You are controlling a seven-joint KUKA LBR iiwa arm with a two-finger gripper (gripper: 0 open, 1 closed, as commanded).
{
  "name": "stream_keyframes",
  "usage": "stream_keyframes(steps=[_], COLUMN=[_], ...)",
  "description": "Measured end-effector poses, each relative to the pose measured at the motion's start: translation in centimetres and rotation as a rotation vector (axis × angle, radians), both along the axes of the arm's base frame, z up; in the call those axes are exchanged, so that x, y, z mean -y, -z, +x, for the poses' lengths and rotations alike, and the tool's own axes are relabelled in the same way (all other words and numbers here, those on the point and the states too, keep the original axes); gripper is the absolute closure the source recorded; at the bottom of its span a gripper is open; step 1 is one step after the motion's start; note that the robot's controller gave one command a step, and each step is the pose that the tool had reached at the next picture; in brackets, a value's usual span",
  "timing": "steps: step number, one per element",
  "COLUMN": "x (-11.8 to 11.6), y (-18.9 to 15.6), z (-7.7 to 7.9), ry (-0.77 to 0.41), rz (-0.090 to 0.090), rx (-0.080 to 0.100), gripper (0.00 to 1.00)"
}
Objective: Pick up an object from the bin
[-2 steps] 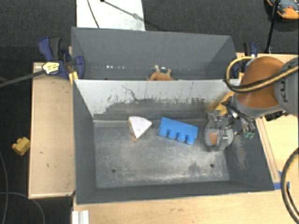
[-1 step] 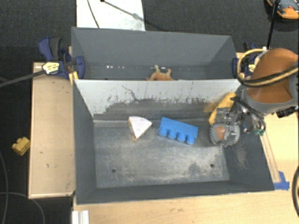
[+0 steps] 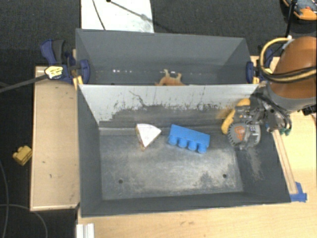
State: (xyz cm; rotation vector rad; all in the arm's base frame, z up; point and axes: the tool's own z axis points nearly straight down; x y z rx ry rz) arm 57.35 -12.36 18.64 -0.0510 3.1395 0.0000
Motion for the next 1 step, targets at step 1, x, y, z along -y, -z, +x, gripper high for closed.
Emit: stream_keyframes(steps=[1], x=[0.93], y=[-4.46], z=[0.04], ry=[-0.007], rz=[0.001], rx=[-0.004], gripper=[1.00])
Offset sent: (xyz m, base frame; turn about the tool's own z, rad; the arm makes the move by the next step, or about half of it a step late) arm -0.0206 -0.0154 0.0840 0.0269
